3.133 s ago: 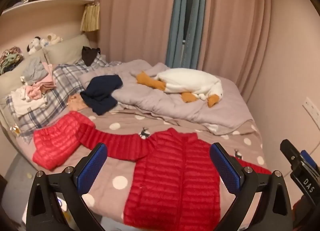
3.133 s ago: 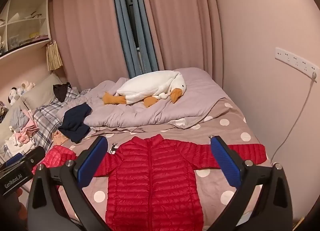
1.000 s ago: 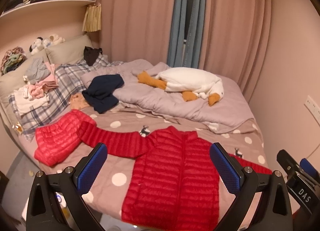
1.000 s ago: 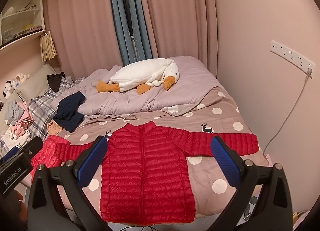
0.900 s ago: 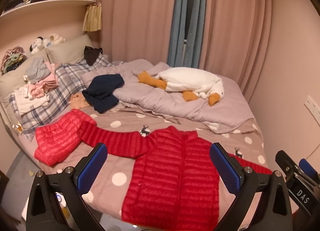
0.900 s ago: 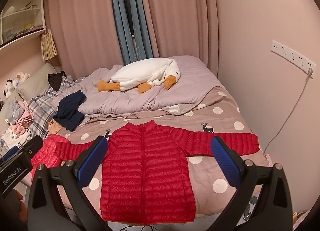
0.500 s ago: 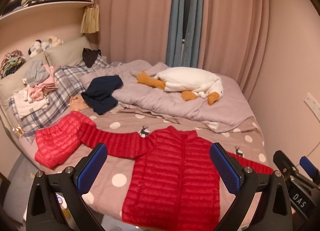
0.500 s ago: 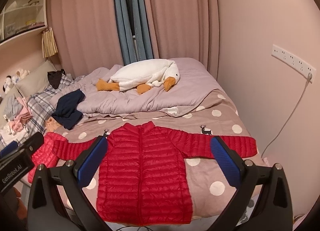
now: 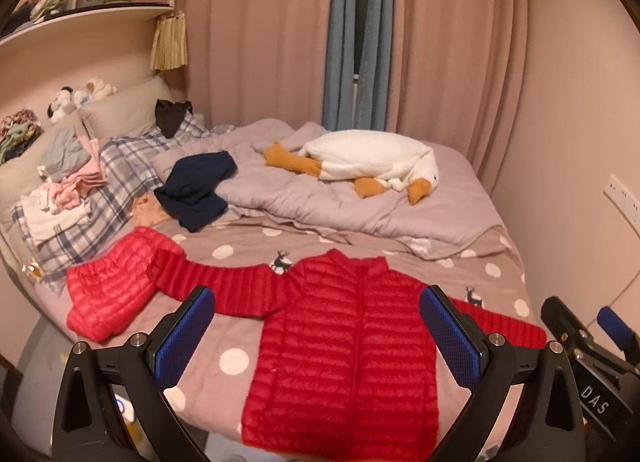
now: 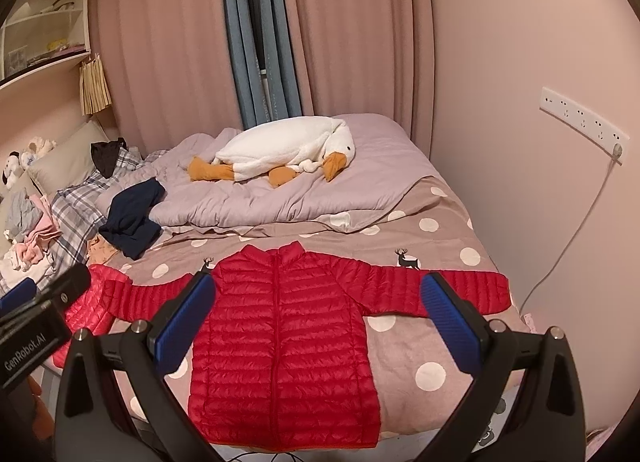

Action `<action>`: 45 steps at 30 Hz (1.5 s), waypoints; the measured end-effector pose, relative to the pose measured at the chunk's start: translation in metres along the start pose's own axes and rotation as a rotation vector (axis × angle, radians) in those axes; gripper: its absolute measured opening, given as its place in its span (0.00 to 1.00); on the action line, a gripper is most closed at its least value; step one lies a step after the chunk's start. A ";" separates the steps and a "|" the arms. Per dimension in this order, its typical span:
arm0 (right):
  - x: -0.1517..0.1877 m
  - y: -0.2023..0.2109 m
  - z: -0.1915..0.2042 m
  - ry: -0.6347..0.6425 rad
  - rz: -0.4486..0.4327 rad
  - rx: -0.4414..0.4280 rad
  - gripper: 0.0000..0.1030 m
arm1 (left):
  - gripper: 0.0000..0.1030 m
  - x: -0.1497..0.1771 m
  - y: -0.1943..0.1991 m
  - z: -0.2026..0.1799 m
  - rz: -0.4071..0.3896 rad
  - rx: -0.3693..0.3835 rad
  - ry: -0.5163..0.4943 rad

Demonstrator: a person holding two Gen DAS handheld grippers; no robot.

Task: Fold large clothes

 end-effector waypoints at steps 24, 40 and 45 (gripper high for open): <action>-0.010 -0.007 -0.013 -0.015 0.002 -0.003 1.00 | 0.98 -0.011 -0.002 0.002 -0.007 -0.011 -0.020; -0.013 -0.006 -0.019 -0.030 -0.001 0.003 1.00 | 0.98 -0.012 -0.004 0.000 -0.007 -0.019 -0.023; -0.011 -0.009 -0.017 -0.019 0.012 0.002 1.00 | 0.98 -0.013 -0.006 0.003 -0.007 -0.021 -0.010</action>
Point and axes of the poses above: each gripper's, at about its wrist camera, not at the fingertips, and y roughly against the way its jaws point, z to its left, x to its underside, the point moved 3 cm from there along -y, roughly the way its jaws point, and after that the axes turned 8 degrees about -z, right-handed, at the moved point
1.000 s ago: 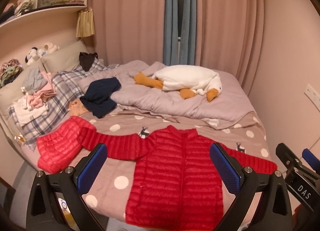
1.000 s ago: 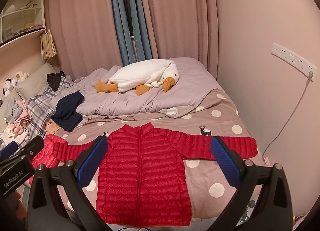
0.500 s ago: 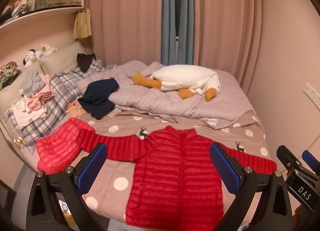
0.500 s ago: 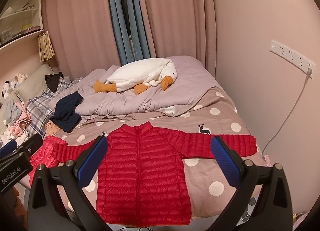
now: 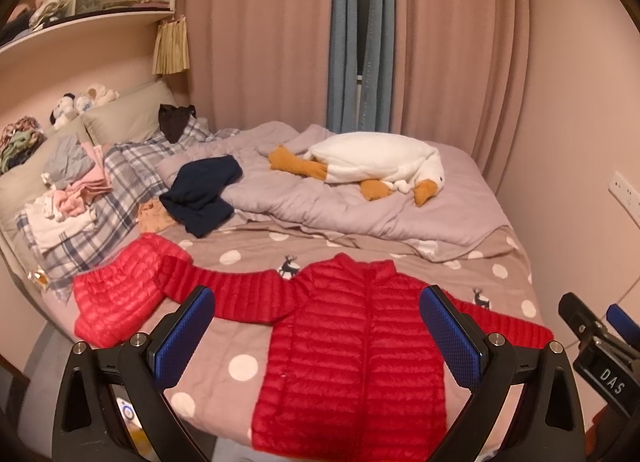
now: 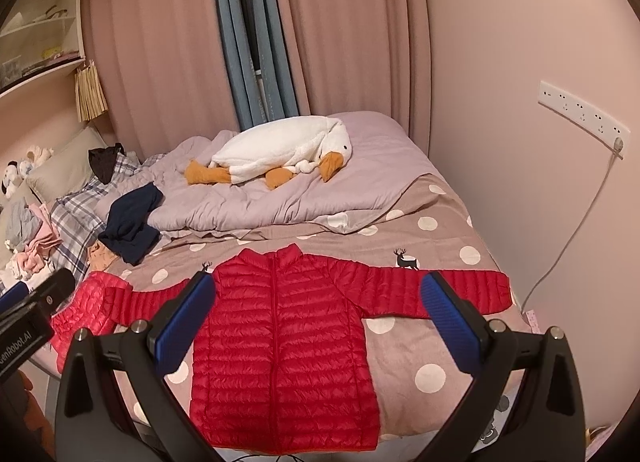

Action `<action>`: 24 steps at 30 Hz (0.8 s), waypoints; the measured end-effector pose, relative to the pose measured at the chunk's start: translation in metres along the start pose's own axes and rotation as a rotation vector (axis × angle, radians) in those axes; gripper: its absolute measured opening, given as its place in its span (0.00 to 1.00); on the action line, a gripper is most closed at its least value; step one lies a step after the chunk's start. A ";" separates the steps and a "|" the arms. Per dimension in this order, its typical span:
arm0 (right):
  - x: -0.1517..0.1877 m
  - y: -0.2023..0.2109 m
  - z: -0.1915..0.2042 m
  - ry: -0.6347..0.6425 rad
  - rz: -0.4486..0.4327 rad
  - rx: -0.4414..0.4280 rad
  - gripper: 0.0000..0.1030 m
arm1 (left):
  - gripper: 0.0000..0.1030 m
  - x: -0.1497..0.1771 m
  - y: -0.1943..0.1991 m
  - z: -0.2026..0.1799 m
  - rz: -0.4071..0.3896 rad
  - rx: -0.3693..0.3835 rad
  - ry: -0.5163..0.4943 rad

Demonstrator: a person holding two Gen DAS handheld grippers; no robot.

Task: Fold large clothes

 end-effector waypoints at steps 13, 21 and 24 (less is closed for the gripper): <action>0.010 -0.011 0.000 0.007 0.039 -0.006 1.00 | 0.98 0.007 -0.005 0.002 0.026 -0.004 -0.016; 0.010 -0.020 -0.004 0.003 0.045 -0.014 1.00 | 0.98 0.007 -0.012 0.002 0.045 -0.025 -0.007; 0.010 -0.024 -0.011 0.027 0.055 -0.029 1.00 | 0.98 0.009 -0.017 0.005 0.037 -0.048 0.010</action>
Point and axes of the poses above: each gripper's, at about its wrist camera, not at the fingertips, and y roughly against the way its jaws point, z to its left, x to its underside, the point moved 3 cm from there along -y, roughly the way its jaws point, and after that the axes turned 8 degrees about -z, right-handed, at the moved point
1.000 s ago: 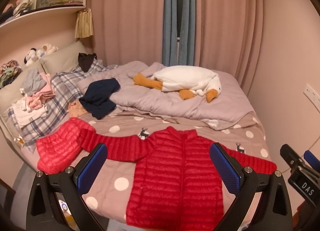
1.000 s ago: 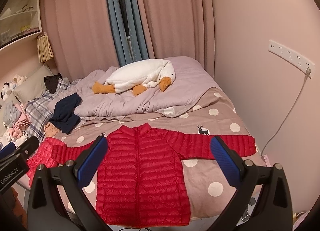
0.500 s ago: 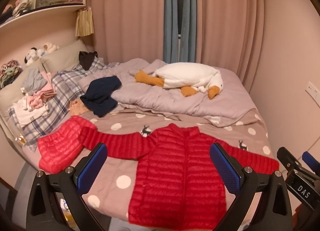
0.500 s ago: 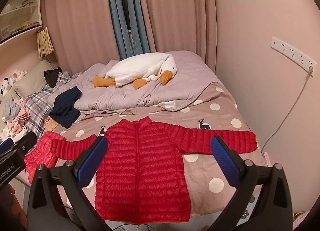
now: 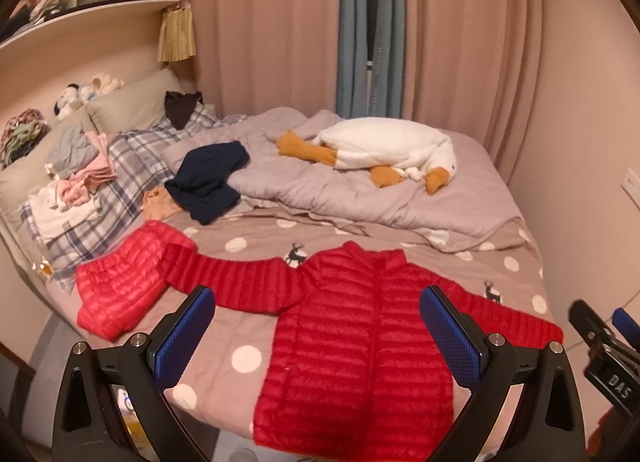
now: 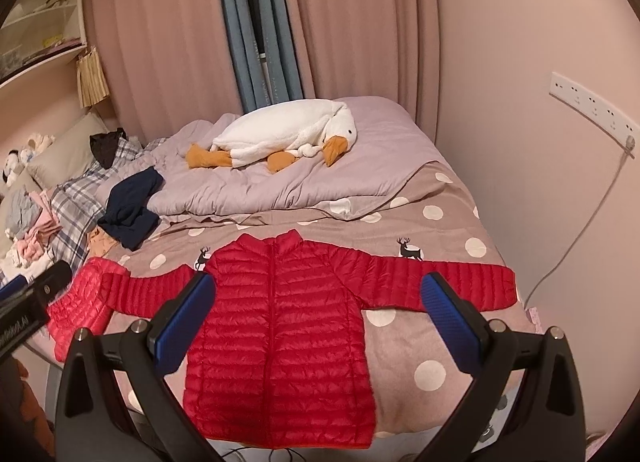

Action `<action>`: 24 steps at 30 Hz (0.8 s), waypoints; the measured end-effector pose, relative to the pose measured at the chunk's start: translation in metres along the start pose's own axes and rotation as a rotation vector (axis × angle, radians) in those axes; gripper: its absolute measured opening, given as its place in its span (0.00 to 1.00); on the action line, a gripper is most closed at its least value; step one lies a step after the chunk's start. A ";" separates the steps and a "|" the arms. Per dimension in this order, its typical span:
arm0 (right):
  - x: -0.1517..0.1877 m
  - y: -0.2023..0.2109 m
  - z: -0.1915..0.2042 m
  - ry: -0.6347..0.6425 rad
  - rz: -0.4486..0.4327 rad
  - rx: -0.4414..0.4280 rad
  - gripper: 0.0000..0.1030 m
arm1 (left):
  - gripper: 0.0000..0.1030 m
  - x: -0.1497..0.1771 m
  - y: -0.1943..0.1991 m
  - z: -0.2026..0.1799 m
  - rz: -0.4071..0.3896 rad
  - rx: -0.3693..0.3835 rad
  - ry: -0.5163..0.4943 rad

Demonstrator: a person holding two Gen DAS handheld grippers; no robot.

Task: Fold large clothes
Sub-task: 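Grasp one sleeve cuff with the left tool while the right tool grasps the other cuff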

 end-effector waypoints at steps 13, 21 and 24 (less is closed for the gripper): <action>0.012 -0.109 -0.084 -0.153 0.139 0.255 0.99 | 0.98 0.003 -0.147 0.145 0.056 -0.127 0.225; 0.059 -0.181 -0.186 -0.262 0.188 0.529 0.99 | 0.98 0.074 -0.286 0.243 0.239 -0.232 0.389; 0.083 -0.225 -0.241 -0.318 0.203 0.588 0.92 | 0.98 0.116 -0.321 0.270 0.260 -0.279 0.517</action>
Point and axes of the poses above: each gripper's, at about its wrist camera, not at the fingertips, and y roughly against the way its jaws point, z to its left, x to its underside, the point moved 3 cm from there along -y, roughly the way its jaws point, and after that the axes turned 8 degrees about -z, right-handed, at the moved point
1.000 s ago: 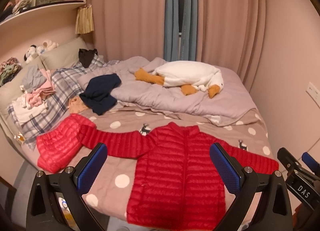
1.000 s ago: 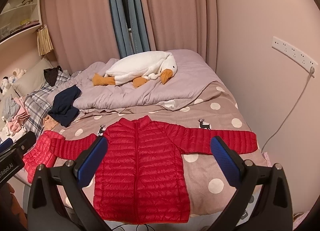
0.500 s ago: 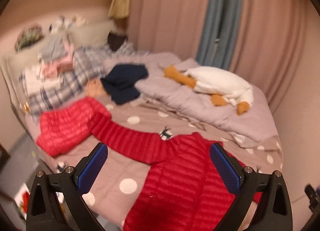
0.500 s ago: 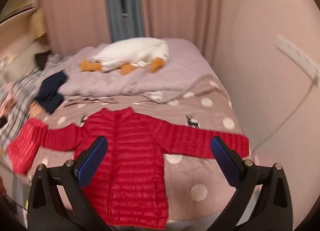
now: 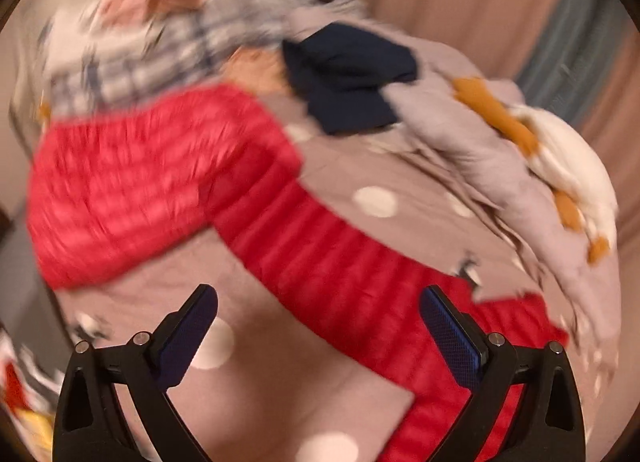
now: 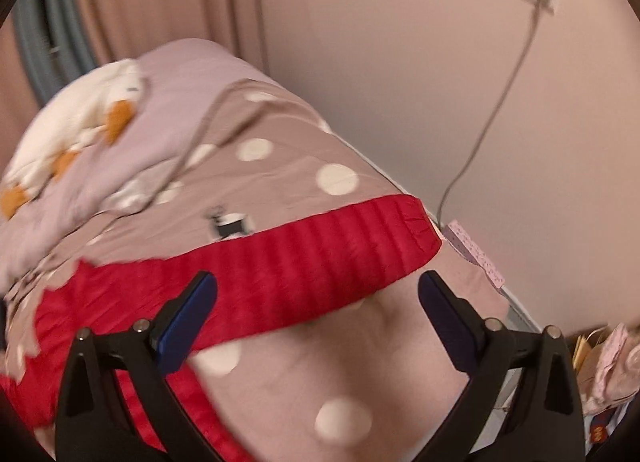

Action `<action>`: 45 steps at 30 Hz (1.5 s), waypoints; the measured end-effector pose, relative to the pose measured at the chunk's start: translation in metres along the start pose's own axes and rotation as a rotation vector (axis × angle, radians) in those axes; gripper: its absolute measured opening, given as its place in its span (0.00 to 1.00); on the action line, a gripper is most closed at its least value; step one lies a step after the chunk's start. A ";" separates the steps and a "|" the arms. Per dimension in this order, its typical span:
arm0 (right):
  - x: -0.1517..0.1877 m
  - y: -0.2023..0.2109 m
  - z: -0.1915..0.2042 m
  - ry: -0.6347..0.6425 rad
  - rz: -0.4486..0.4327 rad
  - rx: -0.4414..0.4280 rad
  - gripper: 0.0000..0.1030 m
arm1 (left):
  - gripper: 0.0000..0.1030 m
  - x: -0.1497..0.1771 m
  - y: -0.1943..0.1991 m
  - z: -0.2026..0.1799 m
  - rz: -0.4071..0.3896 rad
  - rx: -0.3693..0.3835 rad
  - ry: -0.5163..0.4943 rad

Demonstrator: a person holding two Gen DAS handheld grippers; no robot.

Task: Fold large clothes

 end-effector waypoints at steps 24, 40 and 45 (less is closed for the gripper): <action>0.093 -0.128 -0.086 -0.389 0.261 0.151 0.84 | 0.10 0.026 -0.116 -0.017 0.124 -0.131 0.056; 0.049 -0.159 -0.102 -0.608 0.208 -0.038 0.89 | 0.09 0.031 -0.065 -0.057 0.004 -0.190 -0.147; 0.055 -0.170 -0.094 -0.553 0.192 0.052 0.85 | 0.09 0.042 -0.065 -0.058 0.013 -0.195 -0.142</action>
Point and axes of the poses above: each gripper's, at about its wrist camera, not at the fingertips, and y roughly against the way its jaws point, z to its left, x to its underside, the point moved 3 cm from there along -y, roughly the way its jaws point, and after that the axes turned 8 degrees about -z, right-handed, at the moved point
